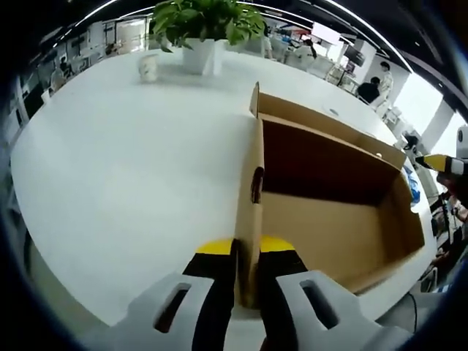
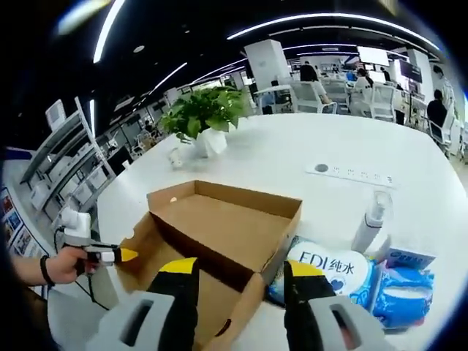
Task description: Operate the shoe box by opening the lid, removing the specified soft item, and placing it in the target area until the item is outside and the box remains undamaged.
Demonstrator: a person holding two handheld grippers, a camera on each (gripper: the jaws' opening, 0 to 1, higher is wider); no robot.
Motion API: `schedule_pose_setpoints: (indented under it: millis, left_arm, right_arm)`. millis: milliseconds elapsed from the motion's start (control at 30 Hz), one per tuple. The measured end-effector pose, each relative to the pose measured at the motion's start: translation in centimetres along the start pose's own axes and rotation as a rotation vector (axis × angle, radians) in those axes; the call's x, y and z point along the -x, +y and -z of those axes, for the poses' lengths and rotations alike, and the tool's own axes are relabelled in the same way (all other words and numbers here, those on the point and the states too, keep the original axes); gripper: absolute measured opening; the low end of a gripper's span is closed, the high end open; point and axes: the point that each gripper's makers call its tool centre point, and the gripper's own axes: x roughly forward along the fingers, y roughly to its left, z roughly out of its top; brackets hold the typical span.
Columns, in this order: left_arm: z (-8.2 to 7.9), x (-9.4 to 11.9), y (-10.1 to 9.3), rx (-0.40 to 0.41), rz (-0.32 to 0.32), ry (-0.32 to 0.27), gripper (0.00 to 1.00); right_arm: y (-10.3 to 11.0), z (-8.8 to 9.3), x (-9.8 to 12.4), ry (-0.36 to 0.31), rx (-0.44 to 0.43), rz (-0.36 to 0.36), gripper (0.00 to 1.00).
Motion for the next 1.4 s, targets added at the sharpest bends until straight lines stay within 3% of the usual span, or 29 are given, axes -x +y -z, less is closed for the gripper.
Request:
schedule_pose_setpoints:
  millis: [200, 300, 333, 467, 1000, 1133, 1400]
  left_arm:
    - [0.1, 0.0, 0.1, 0.010, 0.006, 0.007, 0.08]
    - [0.1, 0.1, 0.1, 0.014, 0.009, 0.009, 0.09]
    - [0.1, 0.1, 0.1, 0.015, 0.009, 0.008, 0.09]
    - [0.2, 0.2, 0.1, 0.054, 0.013, 0.003, 0.09]
    - [0.3, 0.1, 0.0, 0.053, 0.002, 0.003, 0.09]
    - [0.3, 0.1, 0.0, 0.063, -0.001, 0.002, 0.09]
    - [0.3, 0.0, 0.0, 0.061, 0.002, 0.006, 0.09]
  right_arm:
    - [-1.6, -2.0, -1.7, -0.006, -0.057, 0.028, 0.43]
    - [-1.8, -3.2, -2.7, -0.042, -0.168, 0.004, 0.43]
    - [-2.0, -3.3, -2.9, -0.041, -0.167, 0.007, 0.43]
    - [-2.7, -3.3, -4.0, -0.018, -0.150, 0.019, 0.43]
    - [-5.6, -3.7, -8.7, 0.061, -0.139, 0.046, 0.42]
    - [-6.6, -3.7, -9.4, 0.070, -0.198, 0.071, 0.41]
    - [-7.1, -2.4, -10.7, 0.124, -0.200, 0.094, 0.39]
